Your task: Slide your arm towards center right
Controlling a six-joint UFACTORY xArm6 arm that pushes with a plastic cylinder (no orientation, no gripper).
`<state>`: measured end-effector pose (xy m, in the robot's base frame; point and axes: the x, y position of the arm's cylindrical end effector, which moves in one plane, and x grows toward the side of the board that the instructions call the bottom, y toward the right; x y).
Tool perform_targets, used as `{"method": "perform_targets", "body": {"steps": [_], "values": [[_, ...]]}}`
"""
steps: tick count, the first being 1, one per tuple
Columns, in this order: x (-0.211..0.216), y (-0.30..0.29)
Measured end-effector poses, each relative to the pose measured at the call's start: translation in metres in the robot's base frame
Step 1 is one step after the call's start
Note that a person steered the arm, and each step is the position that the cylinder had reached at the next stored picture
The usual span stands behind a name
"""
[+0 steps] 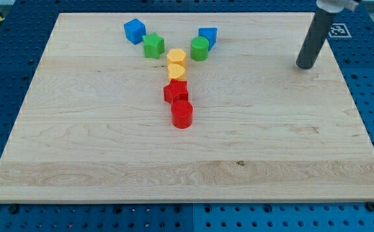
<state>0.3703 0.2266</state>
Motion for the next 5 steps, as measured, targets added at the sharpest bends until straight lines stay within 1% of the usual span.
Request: {"method": "perform_targets", "body": {"steps": [1, 2, 3, 4, 5], "values": [[0.0, 0.0], [0.037, -0.009], [0.055, -0.015], [0.06, -0.07], [0.06, -0.086]]}}
